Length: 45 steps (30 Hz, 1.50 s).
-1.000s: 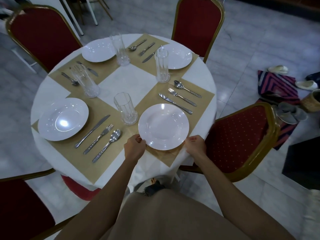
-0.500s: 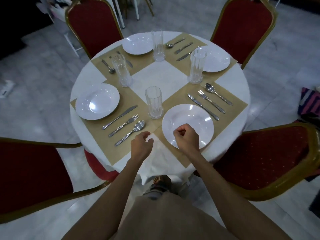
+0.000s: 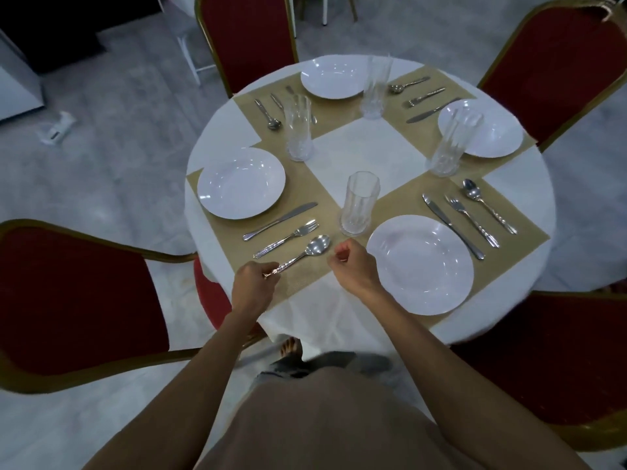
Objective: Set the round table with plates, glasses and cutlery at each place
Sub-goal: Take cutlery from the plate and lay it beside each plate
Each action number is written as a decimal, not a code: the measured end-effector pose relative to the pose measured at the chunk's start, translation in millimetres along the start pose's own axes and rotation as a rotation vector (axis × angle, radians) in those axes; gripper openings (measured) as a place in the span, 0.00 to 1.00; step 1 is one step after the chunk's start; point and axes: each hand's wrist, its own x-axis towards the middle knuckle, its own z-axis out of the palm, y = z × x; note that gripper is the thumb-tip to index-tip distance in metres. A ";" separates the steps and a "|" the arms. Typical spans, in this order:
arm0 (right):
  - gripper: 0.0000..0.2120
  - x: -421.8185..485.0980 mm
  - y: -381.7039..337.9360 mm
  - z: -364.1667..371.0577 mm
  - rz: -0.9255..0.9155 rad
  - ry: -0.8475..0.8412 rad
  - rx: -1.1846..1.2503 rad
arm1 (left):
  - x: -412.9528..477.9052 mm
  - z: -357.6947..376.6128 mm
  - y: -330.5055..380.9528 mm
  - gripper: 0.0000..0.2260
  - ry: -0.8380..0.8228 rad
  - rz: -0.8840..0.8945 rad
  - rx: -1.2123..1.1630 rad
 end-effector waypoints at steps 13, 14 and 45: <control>0.15 42.4 -14.3 43.2 0.172 0.115 -0.090 | 17.9 -4.2 -47.1 0.14 -0.106 0.056 -0.022; 0.16 44.3 -14.5 45.0 0.185 0.123 -0.079 | 18.6 -3.9 -48.2 0.14 -0.097 0.047 -0.036; 0.03 65.4 18.3 55.2 0.230 0.180 -0.055 | 24.0 0.2 -58.8 0.10 -0.103 0.041 -0.087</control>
